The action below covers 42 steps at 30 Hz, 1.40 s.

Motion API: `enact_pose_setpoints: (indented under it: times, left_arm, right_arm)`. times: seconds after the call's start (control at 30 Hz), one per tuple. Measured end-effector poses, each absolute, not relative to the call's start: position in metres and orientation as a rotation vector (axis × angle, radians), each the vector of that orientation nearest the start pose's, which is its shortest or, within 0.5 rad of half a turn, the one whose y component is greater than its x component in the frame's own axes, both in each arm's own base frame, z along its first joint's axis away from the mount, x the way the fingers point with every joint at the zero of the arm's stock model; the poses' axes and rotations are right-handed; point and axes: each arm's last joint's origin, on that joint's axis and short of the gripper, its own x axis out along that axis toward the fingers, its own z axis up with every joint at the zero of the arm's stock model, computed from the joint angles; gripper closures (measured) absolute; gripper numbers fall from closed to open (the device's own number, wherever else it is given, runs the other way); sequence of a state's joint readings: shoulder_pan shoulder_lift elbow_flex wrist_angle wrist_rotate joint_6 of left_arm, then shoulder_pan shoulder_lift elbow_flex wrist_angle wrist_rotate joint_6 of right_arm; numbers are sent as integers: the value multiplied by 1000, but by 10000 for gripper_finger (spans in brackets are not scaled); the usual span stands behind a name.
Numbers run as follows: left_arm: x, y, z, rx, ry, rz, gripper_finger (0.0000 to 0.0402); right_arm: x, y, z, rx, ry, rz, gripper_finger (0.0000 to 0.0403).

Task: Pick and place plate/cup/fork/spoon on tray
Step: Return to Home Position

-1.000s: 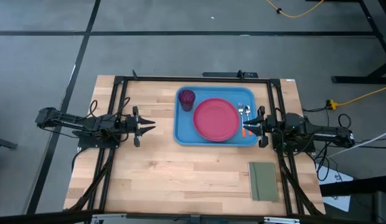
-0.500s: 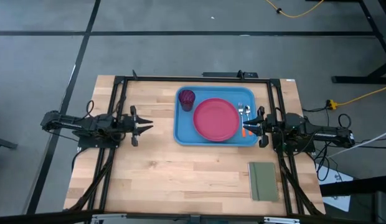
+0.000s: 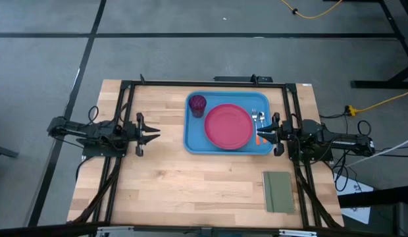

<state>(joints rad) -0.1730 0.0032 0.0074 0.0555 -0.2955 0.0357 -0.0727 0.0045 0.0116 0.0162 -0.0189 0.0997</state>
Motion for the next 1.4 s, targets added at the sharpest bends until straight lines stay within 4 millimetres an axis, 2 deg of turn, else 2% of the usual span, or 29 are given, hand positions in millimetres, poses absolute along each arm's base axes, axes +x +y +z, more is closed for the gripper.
enact_pose_setpoints:
  times: [0.6,1.4]
  left_arm:
    - [95,-19,171,20,-53,4,319]
    - [95,-18,171,20,-56,24,319]
  right_arm:
    - [97,-7,169,99,-26,-53,315]
    - [97,-7,169,98,-26,-53,315]
